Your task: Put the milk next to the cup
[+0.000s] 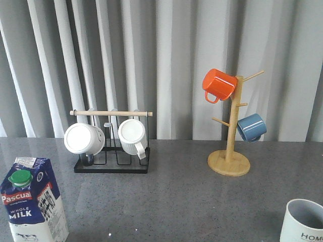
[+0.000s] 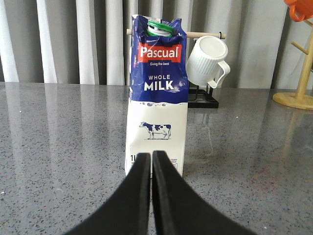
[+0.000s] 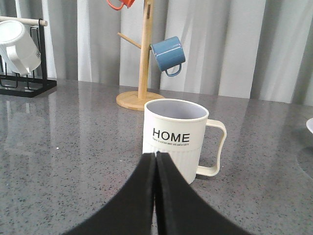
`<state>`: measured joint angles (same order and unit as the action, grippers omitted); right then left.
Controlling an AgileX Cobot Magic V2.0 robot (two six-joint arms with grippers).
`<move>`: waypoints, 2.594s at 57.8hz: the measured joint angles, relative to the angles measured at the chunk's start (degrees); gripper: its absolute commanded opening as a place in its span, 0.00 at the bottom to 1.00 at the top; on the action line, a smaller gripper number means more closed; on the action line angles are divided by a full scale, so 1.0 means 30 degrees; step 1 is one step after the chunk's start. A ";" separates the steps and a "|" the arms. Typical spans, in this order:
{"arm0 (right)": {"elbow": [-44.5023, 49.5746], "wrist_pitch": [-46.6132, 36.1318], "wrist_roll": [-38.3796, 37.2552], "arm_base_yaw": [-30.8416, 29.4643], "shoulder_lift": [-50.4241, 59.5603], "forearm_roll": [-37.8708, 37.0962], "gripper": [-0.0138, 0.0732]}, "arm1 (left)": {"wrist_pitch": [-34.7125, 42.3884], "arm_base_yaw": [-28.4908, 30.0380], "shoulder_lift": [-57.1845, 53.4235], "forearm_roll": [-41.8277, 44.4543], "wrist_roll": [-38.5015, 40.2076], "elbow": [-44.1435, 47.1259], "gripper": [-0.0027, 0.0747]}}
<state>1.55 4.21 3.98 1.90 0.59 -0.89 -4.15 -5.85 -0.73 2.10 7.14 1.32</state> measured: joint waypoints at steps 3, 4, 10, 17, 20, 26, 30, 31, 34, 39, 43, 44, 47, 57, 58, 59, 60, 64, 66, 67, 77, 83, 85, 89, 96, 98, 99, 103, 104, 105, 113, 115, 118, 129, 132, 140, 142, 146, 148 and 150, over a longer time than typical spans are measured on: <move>0.0000 0.0000 0.0000 0.0000 0.0000 0.0000 0.15 | 0.0000 0.0000 0.0000 0.0000 0.0000 0.0000 0.03; 0.0000 0.0000 0.0000 0.0000 0.0000 0.0000 0.15 | 0.0000 0.0000 0.0000 0.0000 0.0000 0.0000 0.03; 0.0000 0.0000 0.0000 0.0000 0.0000 0.0000 0.15 | 0.0000 0.0000 0.0000 0.0000 0.0000 0.0000 0.03; 0.0000 0.0000 0.0000 0.0000 0.0000 0.0000 0.15 | 0.0000 0.0000 0.0000 0.0000 0.0000 0.0000 0.03; 0.0000 0.0000 0.0000 0.0000 0.0000 0.0000 0.15 | 0.0000 0.0000 0.0000 0.0026 -0.0039 0.0000 0.03; 0.0000 0.0000 0.0000 0.0000 0.0000 0.0000 0.15 | 0.0085 0.0000 0.0000 0.0438 -0.0108 0.0000 0.03; 0.0000 0.0000 0.0000 0.0000 0.0000 0.0000 0.15 | 0.0209 0.0000 0.0000 0.0538 -0.0121 0.0000 0.03; 0.0000 0.0000 0.0000 0.0000 0.0000 0.0000 0.15 | 0.0209 0.0000 0.0000 0.0554 -0.0121 0.0000 0.03; 0.0000 0.0000 0.0000 0.0000 0.0000 0.0000 0.15 | 0.0209 0.0000 0.0000 0.0601 -0.0121 0.0000 0.03; 0.0000 0.0000 0.0000 0.0000 0.0000 0.0000 0.15 | 0.0209 0.0000 0.0000 0.0636 -0.0121 0.0000 0.03; 0.0000 0.0000 0.0000 0.0000 0.0000 0.0000 0.15 | 0.0209 0.0000 0.0000 0.0636 -0.0121 0.0000 0.03; 0.0000 0.0000 0.0000 0.0000 0.0000 0.0000 0.15 | 0.0209 0.0000 0.0000 0.0636 -0.0121 0.0000 0.03; 0.0000 0.0000 0.0000 0.0000 0.0000 0.0000 0.15 | 0.0209 0.0000 0.0000 0.0636 -0.0121 0.0000 0.03; 0.0000 -0.0515 0.0000 0.0000 0.0000 -0.0017 0.15 | 0.0540 0.0000 0.0000 0.0636 0.0425 0.0000 0.03; 0.0000 -0.0655 -0.0014 0.0000 0.0000 -0.0017 0.15 | 0.0562 0.0000 0.0000 0.0636 0.0676 0.0000 0.03; 0.0000 -0.0772 -0.0040 0.0000 0.0000 0.0008 0.15 | 0.0586 0.0000 0.0000 0.0636 0.0852 0.0000 0.03; 0.0000 -0.0959 -0.0147 0.0000 0.0000 0.0079 0.15 | 0.0645 0.0000 0.0000 0.0636 0.1135 0.0000 0.03; 0.0000 -0.1911 -0.1120 0.0000 0.0000 0.0943 0.15 | 0.1024 0.0000 0.0000 0.0636 0.2285 0.0000 0.03; 0.0000 -0.2618 -0.1869 0.0000 0.0000 0.1624 0.15 | 0.1382 0.0000 0.0000 0.0636 0.3012 0.0000 0.03; 0.0000 -0.2923 -0.2197 0.0000 0.0000 0.1921 0.15 | 0.1567 0.0000 0.0000 0.0636 0.3300 0.0000 0.03; 0.0000 -0.7582 -0.6542 0.0000 0.0000 0.4668 0.15 | 0.6745 0.0000 0.0000 0.0644 0.5544 0.0059 0.03; -0.0306 -0.7760 -0.7311 0.0019 -0.0150 0.3016 0.15 | 0.8946 0.0000 0.0000 0.0972 0.5425 -0.0527 0.03; -0.0680 -0.7528 -0.7393 0.0019 -0.0454 0.1946 0.15 | 0.8625 0.0000 0.0000 0.1282 0.5078 -0.1000 0.03; -0.2036 -0.6559 -0.7509 0.0019 -0.1620 -0.0553 0.15 | 0.7011 0.0000 0.0291 0.2137 0.3972 -0.2333 0.03; -0.5794 -0.2721 -0.7526 0.0019 -0.4595 -0.4188 0.15 | 0.2886 0.0000 0.3066 0.2668 0.2638 -0.5291 0.03; -0.6891 -0.1288 -0.7526 0.0019 -0.5763 -0.4910 0.15 | 0.1642 0.0000 0.4405 0.2673 0.2553 -0.6142 0.03; -0.7520 -0.0681 -0.7526 0.0019 -0.6158 -0.5161 0.15 | 0.1244 0.0000 0.4872 0.2673 0.2523 -0.6404 0.03; -0.9341 0.2775 -0.7526 0.0019 -0.8268 -0.6427 0.15 | -0.0503 0.0000 0.7235 0.2673 0.2463 -0.7583 0.03; -0.9779 0.3643 -0.7526 0.0019 -0.8784 -0.6801 0.15 | -0.0713 0.0000 0.7603 0.2673 0.2463 -0.7743 0.03; -1.0159 0.4441 -0.7548 0.0019 -0.9257 -0.7185 0.15 | -0.0966 0.0000 0.8114 0.2673 0.2463 -0.7940 0.03; -1.1294 0.6888 -0.8396 0.0019 -1.1091 -0.8776 0.15 | -0.0948 0.0000 1.0129 0.2673 0.2455 -0.8458 0.03; -1.1354 0.7021 -0.8966 0.0019 -1.1266 -0.8962 0.15 | -0.0732 0.0000 1.0347 0.2673 0.2455 -0.8458 0.03; -1.1377 0.7205 -0.9678 0.0019 -1.1333 -0.9255 0.16 | -0.0562 0.0000 1.0574 0.2673 0.2455 -0.8458 0.03; -1.1377 0.8375 -1.2057 0.0019 -1.1390 -1.1773 0.24 | -0.0428 0.0000 1.0683 0.2673 0.2455 -0.8458 0.10; -1.1377 0.8835 -1.2845 0.0019 -1.1390 -1.2597 0.29 | -0.0428 0.0000 1.0683 0.2673 0.2455 -0.8458 0.14; -1.1377 0.9679 -1.4578 0.0019 -1.1390 -1.4596 0.43 | -0.0428 0.0000 1.0683 0.2673 0.2455 -0.8458 0.30; -1.1377 0.9723 -1.4964 0.0019 -1.1390 -1.5005 0.49 | -0.0428 0.0000 1.0683 0.2673 0.2455 -0.8458 0.33; -1.1377 0.9737 -1.5615 0.0019 -1.1390 -1.5502 0.57 | -0.0407 0.0000 1.0683 0.2673 0.2455 -0.8458 0.40; -1.1377 0.9746 -1.5783 0.0019 -1.1390 -1.5617 0.62 | -0.0362 0.0000 1.0683 0.2673 0.2455 -0.8458 0.42; -1.1377 0.9762 -1.5882 0.0019 -1.1390 -1.5658 0.66 | -0.0342 0.0000 1.0683 0.2673 0.2455 -0.8458 0.43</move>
<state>-32.58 33.49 -43.67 1.96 -33.58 -47.86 -5.17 -5.85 31.32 10.12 14.51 -24.05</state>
